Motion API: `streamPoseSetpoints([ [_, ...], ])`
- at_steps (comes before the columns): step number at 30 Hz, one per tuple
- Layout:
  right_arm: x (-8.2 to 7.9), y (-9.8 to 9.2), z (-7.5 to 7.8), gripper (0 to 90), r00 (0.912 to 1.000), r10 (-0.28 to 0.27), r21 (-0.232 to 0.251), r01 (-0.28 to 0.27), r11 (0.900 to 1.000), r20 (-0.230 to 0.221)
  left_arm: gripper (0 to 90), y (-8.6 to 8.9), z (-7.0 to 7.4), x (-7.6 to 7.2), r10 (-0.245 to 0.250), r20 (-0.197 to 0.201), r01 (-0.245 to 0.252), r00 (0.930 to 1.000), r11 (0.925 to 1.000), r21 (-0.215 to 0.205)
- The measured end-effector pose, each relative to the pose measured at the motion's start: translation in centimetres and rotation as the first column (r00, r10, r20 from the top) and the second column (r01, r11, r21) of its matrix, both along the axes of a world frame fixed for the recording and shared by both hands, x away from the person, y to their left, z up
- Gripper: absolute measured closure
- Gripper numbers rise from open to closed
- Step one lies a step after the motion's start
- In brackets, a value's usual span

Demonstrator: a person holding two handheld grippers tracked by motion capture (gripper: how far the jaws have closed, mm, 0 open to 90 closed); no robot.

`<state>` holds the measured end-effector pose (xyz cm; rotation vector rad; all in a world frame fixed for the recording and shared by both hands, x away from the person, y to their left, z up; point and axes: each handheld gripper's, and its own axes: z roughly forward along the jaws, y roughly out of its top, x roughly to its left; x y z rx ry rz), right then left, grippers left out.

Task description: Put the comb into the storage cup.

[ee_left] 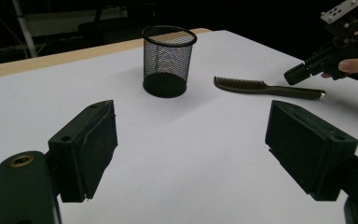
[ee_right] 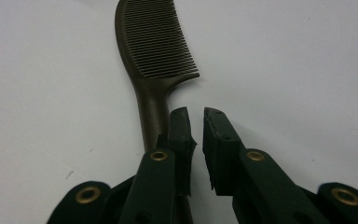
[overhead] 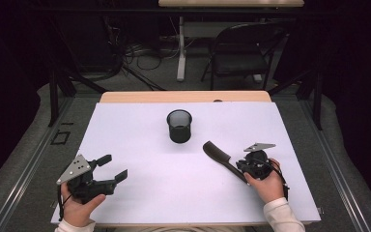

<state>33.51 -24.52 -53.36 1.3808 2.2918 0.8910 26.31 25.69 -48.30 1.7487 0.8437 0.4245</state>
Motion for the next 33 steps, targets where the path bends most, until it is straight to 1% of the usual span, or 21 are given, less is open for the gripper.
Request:
streamPoseSetpoints([
  [4, -0.1, 0.0, 0.4, 77.2, 1.0, 0.003, 0.0, -0.003, 1.0, 0.005, 16.9, 0.0, 0.0, 0.0, 0.0, -0.003, 0.0, 1.0, 1.0, -0.002],
  [7, 0.1, 0.1, 0.6, 71.6, 0.9999, 0.013, 0.004, -0.013, 1.0, 0.01, 16.9, 0.0, 0.0, 0.1, -0.002, -0.004, 0.002, 1.0, 1.0, -0.002],
  [9, 0.3, 0.3, 0.8, 65.3, 0.9996, 0.027, 0.012, -0.027, 1.0, 0.003, 16.9, 0.0, 0.0, 0.1, -0.001, -0.004, 0.001, 1.0, 1.0, -0.003],
  [10, 0.3, 0.3, 0.8, 65.3, 0.9996, 0.027, 0.012, -0.027, 1.0, 0.003, 16.9, 0.0, 0.0, 0.1, -0.001, -0.004, 0.001, 1.0, 1.0, -0.003],
  [13, 0.4, 0.7, 1.1, 59.4, 0.9989, 0.047, -0.013, -0.047, 0.999, -0.009, 16.9, 0.0, -0.1, 0.1, -0.002, -0.006, 0.002, 1.0, 1.0, -0.004],
  [16, 0.5, 0.8, 1.1, 57.2, 0.9983, 0.055, -0.015, -0.055, 0.998, -0.021, 16.9, -0.1, -0.1, 0.1, -0.002, -0.007, 0.002, 1.0, 1.0, -0.001],
  [17, 0.6, 0.9, 1.2, 54.2, 0.998, 0.058, -0.02, -0.058, 0.998, -0.027, 16.9, -0.1, -0.1, 0.1, -0.001, -0.008, 0.001, 1.0, 1.0, 0.001],
  [18, 0.6, 0.9, 1.2, 54.2, 0.998, 0.058, -0.02, -0.058, 0.998, -0.027, 16.9, -0.1, -0.1, 0.1, -0.001, -0.008, 0.001, 1.0, 1.0, 0.001],
  [19, 0.7, 0.8, 1.3, 51.7, 0.9974, 0.059, -0.019, -0.06, 0.998, -0.04, 16.9, -0.1, -0.1, 0.1, -0.002, -0.007, 0.002, 1.0, 1.0, 0.001],
  [22, 0.8, 0.8, 1.3, 50.7, 0.9971, 0.059, -0.015, -0.06, 0.998, -0.049, 16.9, -0.1, -0.1, 0.1, -0.002, -0.007, 0.002, 1.0, 1.0, -0.002],
  [23, 0.9, 0.7, 1.4, 49.7, 0.9967, 0.056, -0.014, -0.057, 0.998, -0.059, 16.9, -0.1, -0.1, 0.1, -0.003, -0.009, 0.003, 1.0, 1.0, 0.0],
  [28, 1.1, 0.6, 1.7, 49.4, 0.9957, 0.062, -0.012, -0.063, 0.998, -0.068, 16.9, -0.2, -0.1, 0.0, -0.005, -0.009, 0.005, 0.9999, 1.0, 0.002],
  [29, 1.2, 0.6, 1.8, 49.0, 0.9944, 0.064, -0.012, -0.065, 0.998, -0.084, 16.9, -0.2, -0.1, 0.0, -0.004, -0.008, 0.004, 1.0, 1.0, 0.001],
  [31, 1.2, 0.5, 1.8, 48.2, 0.9942, 0.072, -0.008, -0.073, 0.997, -0.079, 16.9, -0.2, -0.1, 0.0, -0.004, -0.008, 0.004, 1.0, 1.0, -0.001],
  [32, 1.2, 0.6, 1.9, 48.0, 0.9938, 0.084, -0.016, -0.085, 0.996, -0.072, 16.9, -0.2, -0.1, 0.0, -0.003, -0.008, 0.003, 1.0, 1.0, -0.001],
  [33, 1.3, 0.6, 2.0, 47.9, 0.9933, 0.088, -0.046, -0.091, 0.995, -0.075, 16.9, -0.2, -0.1, 0.0, -0.003, -0.008, 0.003, 1.0, 1.0, 0.001],
])
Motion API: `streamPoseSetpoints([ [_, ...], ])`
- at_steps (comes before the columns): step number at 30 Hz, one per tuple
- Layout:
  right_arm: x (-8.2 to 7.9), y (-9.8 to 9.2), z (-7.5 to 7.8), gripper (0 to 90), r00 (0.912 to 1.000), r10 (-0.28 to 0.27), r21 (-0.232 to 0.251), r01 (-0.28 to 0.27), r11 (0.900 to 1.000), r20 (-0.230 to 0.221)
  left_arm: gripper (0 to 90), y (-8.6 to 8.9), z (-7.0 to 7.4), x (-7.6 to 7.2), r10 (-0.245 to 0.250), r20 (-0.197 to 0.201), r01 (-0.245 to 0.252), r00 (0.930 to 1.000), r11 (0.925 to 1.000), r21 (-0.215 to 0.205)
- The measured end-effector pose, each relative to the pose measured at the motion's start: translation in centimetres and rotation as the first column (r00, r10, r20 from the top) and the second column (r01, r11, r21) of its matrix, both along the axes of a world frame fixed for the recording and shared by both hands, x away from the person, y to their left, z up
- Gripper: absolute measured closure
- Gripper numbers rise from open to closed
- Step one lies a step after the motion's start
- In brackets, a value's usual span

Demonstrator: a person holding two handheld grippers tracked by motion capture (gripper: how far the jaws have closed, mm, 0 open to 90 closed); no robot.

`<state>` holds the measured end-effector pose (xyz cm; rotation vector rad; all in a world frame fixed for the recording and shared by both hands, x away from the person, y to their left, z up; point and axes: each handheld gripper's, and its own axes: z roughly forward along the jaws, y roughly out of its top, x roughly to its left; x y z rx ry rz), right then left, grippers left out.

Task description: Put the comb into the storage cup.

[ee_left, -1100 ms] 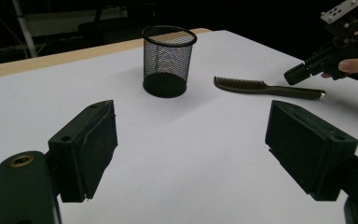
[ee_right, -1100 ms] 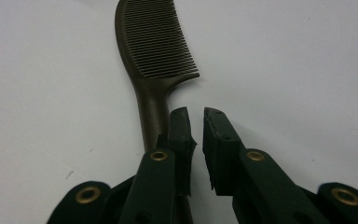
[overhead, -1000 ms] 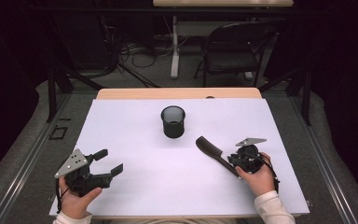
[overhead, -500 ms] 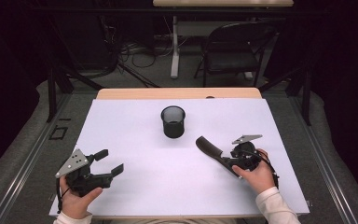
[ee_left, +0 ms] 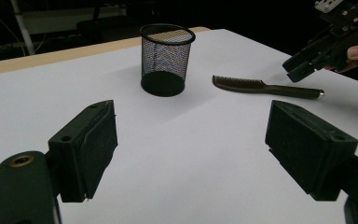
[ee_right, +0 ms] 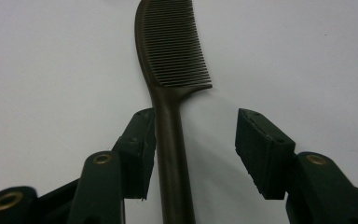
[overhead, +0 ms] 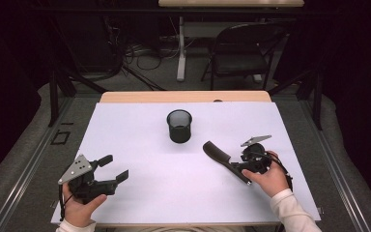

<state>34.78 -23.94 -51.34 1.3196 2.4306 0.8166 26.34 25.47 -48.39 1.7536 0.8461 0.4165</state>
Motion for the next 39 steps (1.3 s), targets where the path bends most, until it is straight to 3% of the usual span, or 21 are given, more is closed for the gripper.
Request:
streamPoseSetpoints([
  [2, 0.0, 0.0, 0.0, 47.4, 1.0, 0.001, 0.0, -0.001, 1.0, -0.001, 16.9, 0.0, 0.0, 0.0, -0.002, 0.0, 0.002, 1.0, 1.0, -0.001],
  [8, 0.1, 0.3, 0.4, 41.6, 0.9994, 0.016, -0.058, -0.018, 0.998, -0.03, 16.9, -0.1, -0.1, 0.0, -0.004, 0.0, 0.004, 1.0, 1.0, 0.003],
  [14, 0.4, 0.5, 0.8, 32.4, 0.9987, 0.016, -0.096, -0.02, 0.995, -0.048, 16.9, -0.1, 0.0, 0.0, -0.006, 0.0, 0.006, 1.0, 1.0, 0.003],
  [22, 1.2, 1.0, 0.8, 15.1, 0.9929, 0.004, -0.131, -0.02, 0.991, -0.119, 16.9, -0.1, -0.1, 0.0, -0.007, -0.003, 0.007, 1.0, 1.0, 0.002],
  [29, 1.9, 1.6, 0.7, 14.8, 0.9878, 0.01, -0.168, -0.036, 0.985, -0.156, 16.9, -0.1, -0.1, 0.0, -0.007, -0.002, 0.007, 1.0, 1.0, 0.003],
  [31, 2.0, 1.7, 0.7, 14.7, 0.9882, 0.006, -0.16, -0.03, 0.987, -0.153, 16.9, -0.1, -0.1, 0.0, -0.009, -0.003, 0.009, 1.0, 1.0, 0.002],
  [32, 2.1, 1.8, 0.9, 14.7, 0.9841, 0.002, -0.188, -0.036, 0.982, -0.177, 16.9, -0.1, -0.1, 0.0, -0.009, -0.003, 0.009, 1.0, 1.0, 0.003],
  [34, 2.4, 1.9, 0.7, 14.7, 0.9876, 0.003, -0.173, -0.031, 0.984, -0.157, 16.9, -0.2, -0.1, 0.0, -0.009, -0.005, 0.009, 1.0, 1.0, 0.004],
  [39, 3.0, 2.3, 0.8, 14.8, 0.9811, 0.008, -0.201, -0.048, 0.978, -0.193, 16.9, -0.1, -0.1, 0.1, -0.011, -0.004, 0.011, 0.9999, 0.9999, 0.005],
])
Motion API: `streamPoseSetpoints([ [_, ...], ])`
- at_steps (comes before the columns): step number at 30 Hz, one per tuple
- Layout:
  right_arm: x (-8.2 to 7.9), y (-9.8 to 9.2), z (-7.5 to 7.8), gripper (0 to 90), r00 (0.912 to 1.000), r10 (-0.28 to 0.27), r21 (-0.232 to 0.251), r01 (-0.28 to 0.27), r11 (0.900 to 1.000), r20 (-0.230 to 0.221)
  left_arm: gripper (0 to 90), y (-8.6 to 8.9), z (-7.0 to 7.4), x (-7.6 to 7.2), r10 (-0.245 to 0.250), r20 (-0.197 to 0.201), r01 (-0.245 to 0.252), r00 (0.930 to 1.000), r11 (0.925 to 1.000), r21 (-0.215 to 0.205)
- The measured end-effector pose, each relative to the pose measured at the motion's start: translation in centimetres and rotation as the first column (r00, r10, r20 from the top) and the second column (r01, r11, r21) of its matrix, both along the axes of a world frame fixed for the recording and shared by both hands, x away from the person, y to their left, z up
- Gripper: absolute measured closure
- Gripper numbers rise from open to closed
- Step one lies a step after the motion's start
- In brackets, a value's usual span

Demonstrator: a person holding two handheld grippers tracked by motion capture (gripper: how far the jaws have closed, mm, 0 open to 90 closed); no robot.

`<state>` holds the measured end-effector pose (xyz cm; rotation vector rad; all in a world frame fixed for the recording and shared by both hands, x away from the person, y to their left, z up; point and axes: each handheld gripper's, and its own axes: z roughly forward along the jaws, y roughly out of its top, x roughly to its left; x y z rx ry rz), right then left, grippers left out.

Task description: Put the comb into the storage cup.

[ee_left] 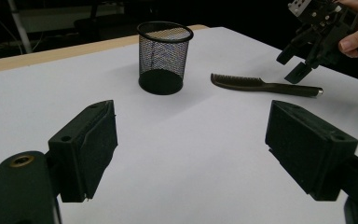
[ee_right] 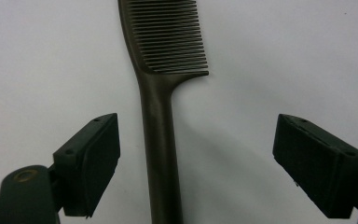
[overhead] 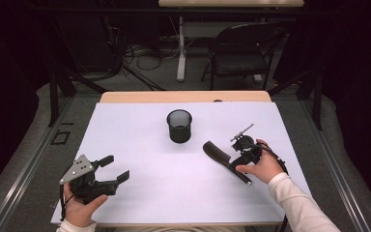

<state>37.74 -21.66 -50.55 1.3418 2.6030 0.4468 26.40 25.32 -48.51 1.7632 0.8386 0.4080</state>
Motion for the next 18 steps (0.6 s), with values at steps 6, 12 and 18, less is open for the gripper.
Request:
streamPoseSetpoints([
  [6, 0.5, 0.3, -0.3, 15.0, 0.9998, 0.004, -0.026, -0.004, 1.0, -0.018, 16.9, 0.0, 0.0, 0.0, 0.002, -0.003, -0.002, 1.0, 1.0, -0.003],
  [12, 0.9, 0.9, -0.5, 18.1, 0.9989, -0.019, -0.024, 0.018, 1.0, -0.043, 16.9, 0.0, 0.0, 0.0, 0.002, -0.004, -0.002, 1.0, 1.0, 0.003],
  [18, 1.3, 1.2, -0.4, 27.3, 0.9955, 0.033, -0.043, -0.037, 0.998, -0.089, 16.9, 0.0, 0.0, 0.0, 0.001, -0.006, -0.001, 1.0, 1.0, 0.003],
])
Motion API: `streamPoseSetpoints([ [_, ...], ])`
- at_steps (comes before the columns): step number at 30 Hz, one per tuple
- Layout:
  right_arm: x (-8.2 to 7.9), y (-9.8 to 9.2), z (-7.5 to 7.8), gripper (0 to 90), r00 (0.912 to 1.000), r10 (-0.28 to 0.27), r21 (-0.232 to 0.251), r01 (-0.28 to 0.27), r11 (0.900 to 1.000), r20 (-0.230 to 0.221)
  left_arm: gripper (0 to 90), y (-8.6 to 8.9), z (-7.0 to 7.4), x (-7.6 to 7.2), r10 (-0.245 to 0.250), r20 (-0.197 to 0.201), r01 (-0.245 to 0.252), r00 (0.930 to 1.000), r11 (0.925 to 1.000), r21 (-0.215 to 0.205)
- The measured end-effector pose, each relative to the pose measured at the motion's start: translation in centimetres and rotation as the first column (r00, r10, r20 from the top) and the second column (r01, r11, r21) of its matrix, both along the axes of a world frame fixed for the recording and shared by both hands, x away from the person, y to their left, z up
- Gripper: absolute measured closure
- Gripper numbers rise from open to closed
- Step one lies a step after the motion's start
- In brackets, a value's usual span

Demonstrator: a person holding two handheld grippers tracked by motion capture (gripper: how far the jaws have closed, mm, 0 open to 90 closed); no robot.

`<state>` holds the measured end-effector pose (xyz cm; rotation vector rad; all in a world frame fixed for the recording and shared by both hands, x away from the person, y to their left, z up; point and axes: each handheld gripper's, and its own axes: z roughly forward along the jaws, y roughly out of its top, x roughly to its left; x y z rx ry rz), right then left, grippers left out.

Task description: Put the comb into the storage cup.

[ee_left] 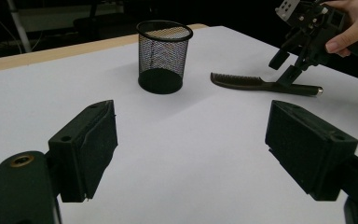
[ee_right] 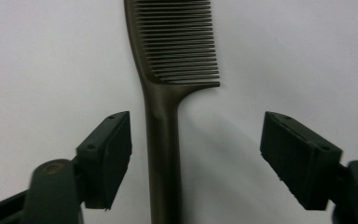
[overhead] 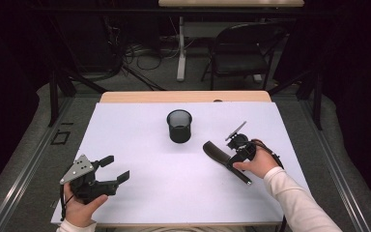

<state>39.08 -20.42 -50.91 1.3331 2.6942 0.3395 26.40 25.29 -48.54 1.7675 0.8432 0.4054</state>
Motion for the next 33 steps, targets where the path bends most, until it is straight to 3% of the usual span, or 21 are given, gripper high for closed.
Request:
streamPoseSetpoints([
  [1, 0.0, 0.1, -0.4, 28.8, 0.9996, -0.003, 0.04, 0.002, 0.999, 0.027, 16.9, 0.0, 0.0, 0.0, 0.0, 0.0, 0.0, 1.0, 1.0, -0.001],
  [2, 0.0, 0.2, -0.5, 30.5, 0.9996, 0.004, 0.041, -0.005, 0.999, 0.027, 17.0, 0.0, 0.0, 0.0, 0.0, 0.001, 0.0, 1.0, 1.0, 0.0],
  [5, 0.2, 0.4, -0.6, 36.5, 0.9996, 0.028, 0.005, -0.028, 1.0, -0.009, 16.9, 0.0, 0.0, 0.0, 0.0, 0.0, 0.0, 1.0, 1.0, -0.001],
  [7, 0.0, 0.6, -0.8, 36.5, 0.9999, -0.001, 0.019, 0.001, 1.0, -0.017, 16.9, 0.0, 0.0, 0.0, 0.0, 0.0, 0.0, 1.0, 1.0, 0.0],
  [13, 0.0, 0.7, -1.0, 42.7, 0.9996, 0.014, 0.019, -0.013, 1.0, -0.025, 17.0, 0.0, 0.0, 0.0, -0.001, 0.001, 0.001, 1.0, 1.0, 0.0],
  [19, 0.1, 0.8, -0.9, 44.3, 0.9982, 0.039, -0.026, -0.04, 0.999, -0.045, 17.0, 0.0, 0.0, 0.0, -0.002, 0.001, 0.002, 1.0, 1.0, -0.001],
  [20, 0.1, 0.8, -1.1, 45.3, 0.999, 0.03, -0.01, -0.03, 0.999, -0.032, 17.0, 0.0, 0.0, 0.0, -0.002, 0.0, 0.002, 1.0, 1.0, 0.0],
  [24, 0.0, 0.9, -1.0, 49.2, 0.9978, 0.009, -0.028, -0.011, 1.0, -0.066, 17.0, 0.0, 0.0, 0.0, -0.002, 0.001, 0.002, 1.0, 1.0, -0.003],
  [26, 0.1, 0.9, -1.1, 52.8, 0.9985, 0.022, -0.006, -0.023, 1.0, -0.051, 17.0, 0.0, -0.1, 0.0, -0.002, 0.0, 0.002, 1.0, 1.0, -0.004],
  [31, 0.2, 1.1, -1.0, 56.7, 0.9963, 0.019, -0.033, -0.022, 0.999, -0.083, 17.0, 0.0, -0.1, 0.0, -0.002, 0.001, 0.002, 1.0, 1.0, -0.003],
  [32, 0.1, 1.1, -1.3, 57.8, 0.9978, 0.018, -0.008, -0.018, 1.0, -0.063, 17.0, 0.0, -0.1, 0.1, -0.002, 0.0, 0.002, 1.0, 1.0, -0.004],
  [33, 0.1, 1.2, -1.3, 60.4, 0.9972, 0.013, -0.011, -0.013, 1.0, -0.074, 16.9, 0.0, -0.1, 0.1, -0.002, 0.0, 0.002, 1.0, 1.0, -0.005],
])
